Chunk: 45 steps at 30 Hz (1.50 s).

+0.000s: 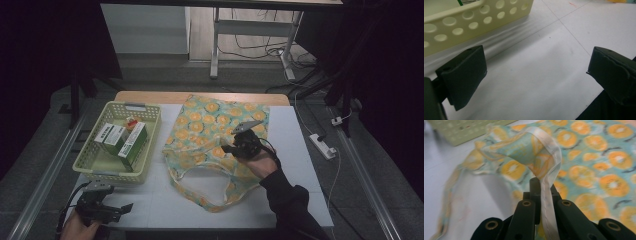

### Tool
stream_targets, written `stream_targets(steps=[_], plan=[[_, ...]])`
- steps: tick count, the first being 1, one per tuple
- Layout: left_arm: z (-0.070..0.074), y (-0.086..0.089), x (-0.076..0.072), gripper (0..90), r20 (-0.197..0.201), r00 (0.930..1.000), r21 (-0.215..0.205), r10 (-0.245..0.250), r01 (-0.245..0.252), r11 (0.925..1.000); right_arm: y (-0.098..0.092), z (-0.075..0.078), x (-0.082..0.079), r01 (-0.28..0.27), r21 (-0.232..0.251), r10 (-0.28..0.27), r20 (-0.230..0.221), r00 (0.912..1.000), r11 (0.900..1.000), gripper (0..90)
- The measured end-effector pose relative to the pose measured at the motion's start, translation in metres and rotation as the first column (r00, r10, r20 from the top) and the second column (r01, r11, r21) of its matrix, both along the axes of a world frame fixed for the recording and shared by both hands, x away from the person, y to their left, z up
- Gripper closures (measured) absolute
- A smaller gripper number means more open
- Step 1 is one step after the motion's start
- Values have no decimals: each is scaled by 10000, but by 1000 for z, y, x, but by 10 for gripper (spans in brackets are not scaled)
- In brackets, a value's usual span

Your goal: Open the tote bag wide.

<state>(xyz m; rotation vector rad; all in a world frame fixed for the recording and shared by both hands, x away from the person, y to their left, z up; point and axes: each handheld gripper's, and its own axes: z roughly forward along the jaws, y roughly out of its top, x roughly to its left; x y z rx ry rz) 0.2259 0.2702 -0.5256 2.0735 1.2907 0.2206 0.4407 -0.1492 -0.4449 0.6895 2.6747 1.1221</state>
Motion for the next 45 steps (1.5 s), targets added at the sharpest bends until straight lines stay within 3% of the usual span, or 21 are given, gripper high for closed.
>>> stream_targets(steps=[1, 12, 23, 30, 35, 41, 45], plan=[[0, 0, 0, 22, -7, 10000, -7, 0, 0, 10000, 0, 3, 11, 150, 7, -150, 58, 9999, 9999, 879], [0, 0, 0, 23, -9, 10000, 3, -13, 13, 10000, 5, 13, 57, 685, -47, -684, 163, 9975, 9976, 878], [0, 0, 0, 25, -27, 10000, -7, -19, 19, 10000, 11, 7, 98, 1392, -436, -1386, 165, 9902, 9893, 878], [0, 0, 0, 27, -31, 10000, -4, -7, 7, 10000, 10, -16, 116, 1778, -1015, -1782, 59, 9840, 9788, 875], [0, 0, 0, 30, -37, 10000, 38, -16, 16, 10000, 7, -41, 123, 1990, -1518, -2045, -213, 9786, 9682, 864], [0, -1, 0, 31, -34, 10000, 53, -14, 14, 10000, 4, -59, 124, 2005, -1657, -2134, -641, 9749, 9656, 835], [0, -1, 0, 31, -42, 10000, 83, -28, 28, 10000, 0, -65, 121, 1924, -1610, -2070, -788, 9752, 9680, 755]])
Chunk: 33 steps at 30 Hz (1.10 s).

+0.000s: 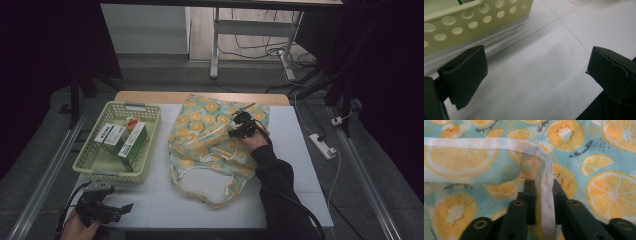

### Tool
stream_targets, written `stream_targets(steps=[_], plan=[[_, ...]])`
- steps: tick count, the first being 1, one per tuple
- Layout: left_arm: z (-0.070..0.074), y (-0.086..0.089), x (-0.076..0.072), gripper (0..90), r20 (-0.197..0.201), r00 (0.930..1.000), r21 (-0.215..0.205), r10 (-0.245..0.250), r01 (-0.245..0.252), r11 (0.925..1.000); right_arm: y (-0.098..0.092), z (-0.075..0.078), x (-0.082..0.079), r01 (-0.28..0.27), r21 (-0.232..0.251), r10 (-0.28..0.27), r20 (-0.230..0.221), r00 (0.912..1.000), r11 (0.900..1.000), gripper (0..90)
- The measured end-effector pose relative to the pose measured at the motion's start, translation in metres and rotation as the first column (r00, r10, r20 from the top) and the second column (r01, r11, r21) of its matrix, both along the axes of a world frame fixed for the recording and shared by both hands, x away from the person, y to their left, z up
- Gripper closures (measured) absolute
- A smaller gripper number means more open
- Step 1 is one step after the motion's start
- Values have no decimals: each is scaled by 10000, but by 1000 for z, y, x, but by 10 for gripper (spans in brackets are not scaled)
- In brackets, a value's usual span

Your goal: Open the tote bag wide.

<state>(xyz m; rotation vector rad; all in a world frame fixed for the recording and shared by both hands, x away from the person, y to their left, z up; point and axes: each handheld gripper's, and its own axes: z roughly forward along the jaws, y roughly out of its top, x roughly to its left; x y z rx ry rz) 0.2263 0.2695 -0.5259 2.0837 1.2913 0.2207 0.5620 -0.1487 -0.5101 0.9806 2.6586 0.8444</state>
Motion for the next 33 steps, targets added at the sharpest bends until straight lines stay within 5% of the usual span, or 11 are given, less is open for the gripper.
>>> stream_targets(steps=[5, 13, 23, 33], plan=[[0, 0, 0, 32, -5, 10000, 21, 9, -9, 10000, -8, 13, -6, -94, 1027, 117, -216, 9997, 9947, 615], [0, -1, 0, 33, -26, 10000, 41, 7, -7, 10000, -14, 26, -27, -622, 1190, 646, -167, 9978, 9910, 422], [0, -1, 1, 33, -44, 10000, 57, 12, -12, 10000, -15, 45, -53, -693, 1526, 657, 281, 9974, 9859, 65], [0, -1, 1, 34, -40, 10000, 97, -4, 5, 10000, 15, 38, -95, -1791, 1190, 1794, 82, 9837, 9766, 0]])
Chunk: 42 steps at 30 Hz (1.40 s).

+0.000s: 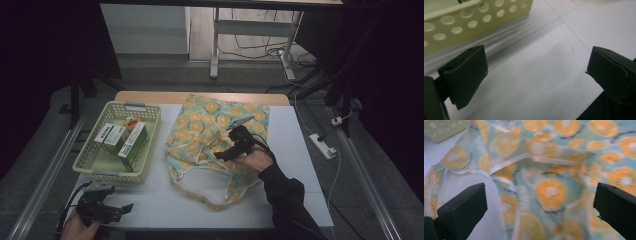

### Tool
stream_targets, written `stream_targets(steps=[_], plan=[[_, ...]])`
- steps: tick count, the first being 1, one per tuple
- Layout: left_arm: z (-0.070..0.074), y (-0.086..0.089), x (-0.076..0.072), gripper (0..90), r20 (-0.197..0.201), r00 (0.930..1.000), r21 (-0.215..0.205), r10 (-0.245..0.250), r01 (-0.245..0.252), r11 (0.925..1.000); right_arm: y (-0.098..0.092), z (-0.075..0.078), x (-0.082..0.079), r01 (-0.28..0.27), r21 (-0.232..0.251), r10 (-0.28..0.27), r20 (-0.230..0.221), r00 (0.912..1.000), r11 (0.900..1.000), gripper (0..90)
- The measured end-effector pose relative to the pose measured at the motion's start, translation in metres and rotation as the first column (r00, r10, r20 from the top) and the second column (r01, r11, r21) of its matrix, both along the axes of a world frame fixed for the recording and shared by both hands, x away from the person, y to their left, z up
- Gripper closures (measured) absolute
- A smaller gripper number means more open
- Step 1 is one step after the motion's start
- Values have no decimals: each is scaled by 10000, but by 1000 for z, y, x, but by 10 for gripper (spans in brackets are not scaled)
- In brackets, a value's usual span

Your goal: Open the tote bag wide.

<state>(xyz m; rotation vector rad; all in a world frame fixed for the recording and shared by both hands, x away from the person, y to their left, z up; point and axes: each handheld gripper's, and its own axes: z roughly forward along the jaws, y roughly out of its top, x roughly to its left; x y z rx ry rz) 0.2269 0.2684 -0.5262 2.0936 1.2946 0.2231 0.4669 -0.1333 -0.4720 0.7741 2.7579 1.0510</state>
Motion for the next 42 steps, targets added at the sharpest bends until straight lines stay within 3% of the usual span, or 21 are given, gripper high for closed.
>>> stream_targets(steps=[6, 10, 13, 14, 16, 19, 24, 26, 28, 32, 42], plan=[[0, 0, 0, 33, 11, 10000, -5, -32, 32, 10000, 20, -18, -11, -446, -518, 454, 148, 9989, 9977, 6], [0, 0, 0, 33, 22, 10000, -47, -33, 33, 10000, 23, -32, -8, -355, -856, 371, 170, 9992, 9957, 84], [0, 0, -1, 33, 48, 10000, -49, -42, 42, 10000, 19, -39, -3, -141, -867, 157, 180, 9997, 9961, 197], [0, 0, -1, 33, 51, 10000, -41, -35, 35, 10000, 15, -43, -2, -171, -929, 193, 222, 9996, 9955, 303], [0, 0, -1, 33, 54, 10000, -28, -51, 51, 10000, 15, -44, -2, -230, -1088, 259, 254, 9993, 9938, 350], [0, 0, -1, 33, 57, 10000, -6, -61, 62, 10000, 14, -47, -7, -471, -1196, 556, 695, 9960, 9917, 506], [0, -1, -1, 34, 49, 10000, 47, -86, 86, 10000, 14, -46, -10, -672, -1136, 741, 582, 9955, 9913, 805], [0, -1, -1, 35, 61, 9999, 37, -99, 99, 9999, 13, -45, -10, -710, -1225, 785, 574, 9953, 9899, 885], [0, -1, -1, 35, 52, 9999, 30, -105, 104, 9999, 13, -42, -11, -594, -1190, 692, 798, 9944, 9911, 893], [0, -1, -1, 36, 43, 9999, -12, -105, 105, 9999, 9, -30, -12, -505, -618, 569, 1065, 9927, 9968, 894], [0, 4, -1, 36, 52, 10000, -402, 25, -23, 9992, 2, -7, -12, -459, 237, 428, 1179, 9921, 9987, 894]])
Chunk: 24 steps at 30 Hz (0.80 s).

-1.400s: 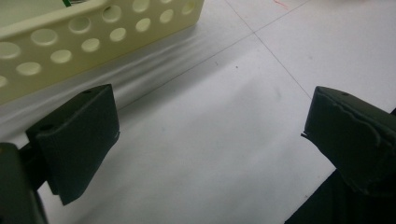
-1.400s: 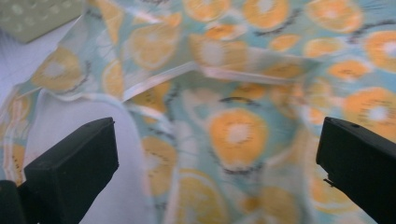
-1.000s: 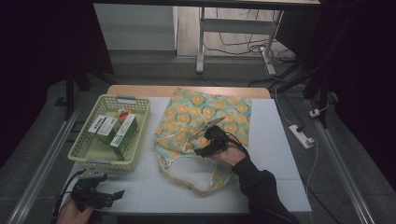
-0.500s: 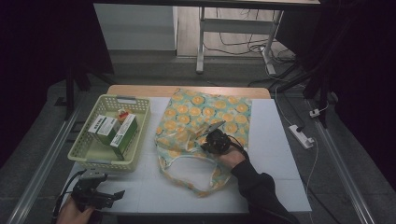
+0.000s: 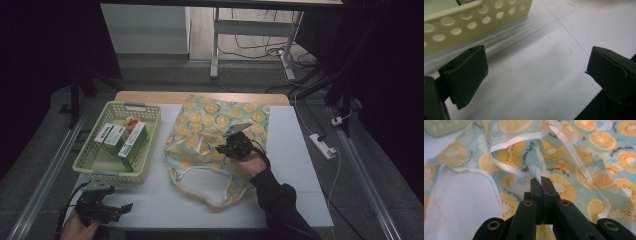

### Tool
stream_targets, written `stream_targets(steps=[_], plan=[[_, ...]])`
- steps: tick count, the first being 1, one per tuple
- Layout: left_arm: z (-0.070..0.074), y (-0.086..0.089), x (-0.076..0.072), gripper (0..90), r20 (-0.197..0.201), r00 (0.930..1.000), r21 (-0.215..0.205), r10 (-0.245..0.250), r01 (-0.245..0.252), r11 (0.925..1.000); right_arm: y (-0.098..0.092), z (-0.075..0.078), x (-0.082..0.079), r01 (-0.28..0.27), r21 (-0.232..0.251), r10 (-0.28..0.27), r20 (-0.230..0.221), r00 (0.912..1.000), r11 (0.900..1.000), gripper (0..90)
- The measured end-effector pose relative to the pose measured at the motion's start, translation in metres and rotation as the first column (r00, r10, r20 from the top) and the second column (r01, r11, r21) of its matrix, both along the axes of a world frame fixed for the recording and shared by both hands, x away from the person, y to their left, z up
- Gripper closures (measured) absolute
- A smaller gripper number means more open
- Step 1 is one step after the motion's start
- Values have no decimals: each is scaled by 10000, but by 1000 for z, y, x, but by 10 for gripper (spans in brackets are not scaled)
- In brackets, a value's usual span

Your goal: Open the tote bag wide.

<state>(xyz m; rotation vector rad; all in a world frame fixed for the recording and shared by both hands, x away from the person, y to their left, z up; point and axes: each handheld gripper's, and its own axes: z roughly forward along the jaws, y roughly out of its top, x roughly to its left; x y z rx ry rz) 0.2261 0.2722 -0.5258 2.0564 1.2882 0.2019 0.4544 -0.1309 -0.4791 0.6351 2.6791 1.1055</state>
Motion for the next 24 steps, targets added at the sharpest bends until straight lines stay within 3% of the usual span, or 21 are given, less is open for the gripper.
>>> stream_targets(steps=[7, 17, 24], plan=[[0, 5, 0, 35, -4, 9999, -423, 115, -115, 9990, -3, 12, 0, 105, 470, -99, -129, 9999, 9988, 894], [0, 5, 0, 35, -17, 9999, -441, 115, -116, 9990, -8, 36, -3, 150, 1007, -166, 156, 9997, 9948, 894], [0, 6, 0, 35, 14, 9999, -526, 150, -149, 9985, -7, 46, -7, 70, 1099, -110, 363, 9993, 9939, 894]])
